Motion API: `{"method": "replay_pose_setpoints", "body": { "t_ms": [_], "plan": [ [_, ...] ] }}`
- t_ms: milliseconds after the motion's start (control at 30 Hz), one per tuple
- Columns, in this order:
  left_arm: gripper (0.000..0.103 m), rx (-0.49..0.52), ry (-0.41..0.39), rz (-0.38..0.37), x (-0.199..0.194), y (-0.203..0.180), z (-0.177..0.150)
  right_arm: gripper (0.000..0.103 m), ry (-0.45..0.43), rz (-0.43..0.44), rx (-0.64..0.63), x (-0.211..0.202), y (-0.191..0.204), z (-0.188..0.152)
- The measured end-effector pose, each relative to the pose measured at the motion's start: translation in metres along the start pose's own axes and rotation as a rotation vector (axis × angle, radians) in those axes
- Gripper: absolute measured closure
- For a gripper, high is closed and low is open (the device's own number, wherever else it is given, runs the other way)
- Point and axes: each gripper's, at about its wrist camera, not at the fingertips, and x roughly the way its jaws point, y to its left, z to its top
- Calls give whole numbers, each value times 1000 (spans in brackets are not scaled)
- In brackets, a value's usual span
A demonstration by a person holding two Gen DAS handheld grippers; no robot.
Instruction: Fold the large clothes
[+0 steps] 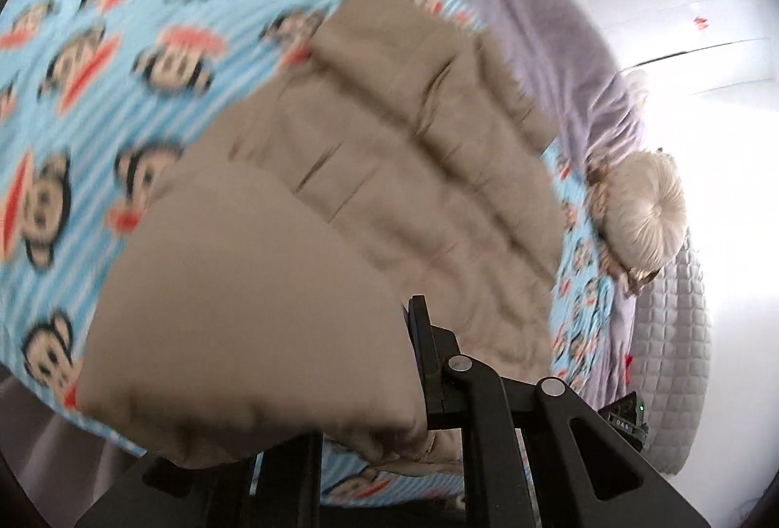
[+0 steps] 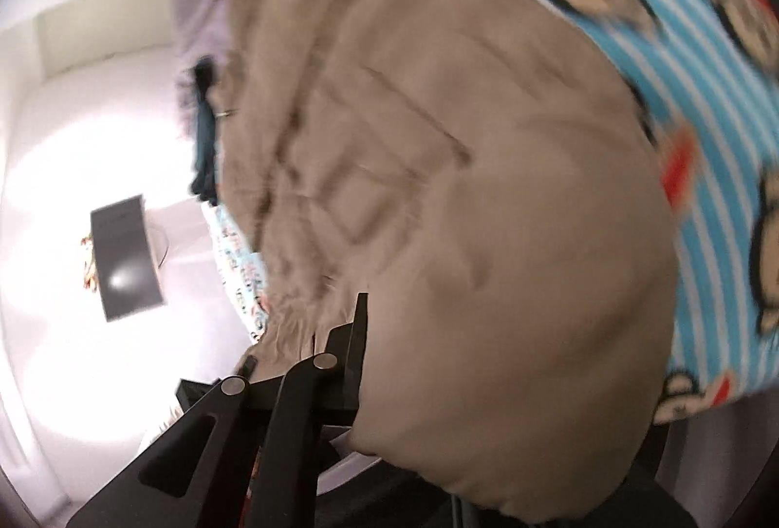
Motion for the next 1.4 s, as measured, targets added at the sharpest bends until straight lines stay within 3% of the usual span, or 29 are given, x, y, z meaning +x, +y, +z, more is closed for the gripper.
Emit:
{"method": "replay_pose_setpoints", "body": {
  "t_ms": [100,300,533,600,767,867,967,1067,1100,1133,1167,1200,1267,1400],
  "plan": [
    [88,16,-57,0,-8,-25,31,94,-37,7,-78,-8,34,21],
    [88,51,-86,10,-3,-70,107,94,-75,14,-221,-20,106,78],
    [87,148,19,137,51,-110,212,94,-94,-57,-287,-2,184,157],
    [87,189,54,189,81,-113,237,94,-87,-87,-263,11,185,179],
    [87,224,95,281,153,-95,262,94,-88,-167,-174,64,166,232],
    [87,219,93,292,184,-83,268,93,-95,-204,-152,96,154,254],
    [87,241,72,289,188,-81,266,93,-103,-193,-135,113,142,265],
    [76,270,37,260,175,-84,259,91,-111,-185,-131,115,139,265],
    [64,279,23,251,170,-85,257,87,-111,-186,-136,113,141,263],
    [50,292,10,246,163,-86,254,82,-107,-186,-146,110,143,261],
    [14,313,-11,264,155,-89,249,68,-103,-186,-160,108,146,259],
    [1,335,-40,296,148,-92,247,48,-106,-194,-186,103,152,257],
    [1,404,-70,324,134,-101,240,32,-133,-213,-247,91,165,250],
    [2,472,-140,347,114,-111,229,36,-162,-241,-382,72,188,224]
  ]
}}
